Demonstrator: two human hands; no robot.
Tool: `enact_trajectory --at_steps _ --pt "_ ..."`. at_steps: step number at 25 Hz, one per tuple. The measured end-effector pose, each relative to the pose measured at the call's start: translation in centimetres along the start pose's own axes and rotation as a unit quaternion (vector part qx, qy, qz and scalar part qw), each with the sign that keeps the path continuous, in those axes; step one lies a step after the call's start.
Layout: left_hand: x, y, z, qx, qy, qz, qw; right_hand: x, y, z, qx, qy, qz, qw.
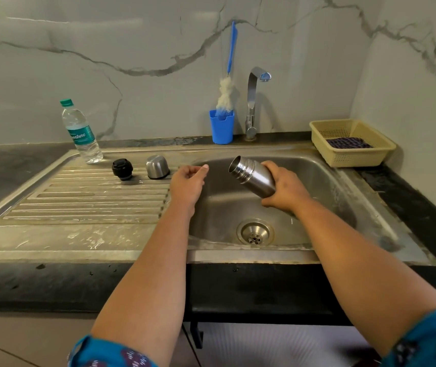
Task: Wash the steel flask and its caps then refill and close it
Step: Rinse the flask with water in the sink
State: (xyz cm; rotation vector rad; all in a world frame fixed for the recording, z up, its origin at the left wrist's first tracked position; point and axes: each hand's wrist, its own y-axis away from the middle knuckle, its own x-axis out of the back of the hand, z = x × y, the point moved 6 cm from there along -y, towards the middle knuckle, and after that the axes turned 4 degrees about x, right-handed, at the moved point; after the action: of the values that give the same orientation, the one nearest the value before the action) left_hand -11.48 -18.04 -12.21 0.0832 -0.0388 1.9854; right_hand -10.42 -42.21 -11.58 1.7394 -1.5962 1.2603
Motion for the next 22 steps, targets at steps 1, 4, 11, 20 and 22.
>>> enact_trajectory --at_steps 1,4,11,20,22 --pt "0.0 0.0 0.1 -0.003 -0.001 0.003 1.0 0.0 -0.1 0.0 -0.001 0.017 -0.001 1.0" --pt "0.3 0.2 0.3 -0.01 0.012 0.015 1.0 -0.1 -0.2 0.2 -0.013 0.053 -0.009 0.998" --pt "1.9 0.4 0.2 0.017 0.076 0.066 0.995 -0.5 0.0 0.3 -0.028 0.089 -0.026 0.995" --pt "2.0 0.8 0.2 0.028 0.085 0.068 0.994 -0.5 -0.1 0.0 -0.018 0.121 -0.024 0.992" --pt "2.2 0.9 0.5 0.015 0.059 0.071 0.996 -0.6 -0.1 0.0 -0.017 0.126 -0.024 0.992"
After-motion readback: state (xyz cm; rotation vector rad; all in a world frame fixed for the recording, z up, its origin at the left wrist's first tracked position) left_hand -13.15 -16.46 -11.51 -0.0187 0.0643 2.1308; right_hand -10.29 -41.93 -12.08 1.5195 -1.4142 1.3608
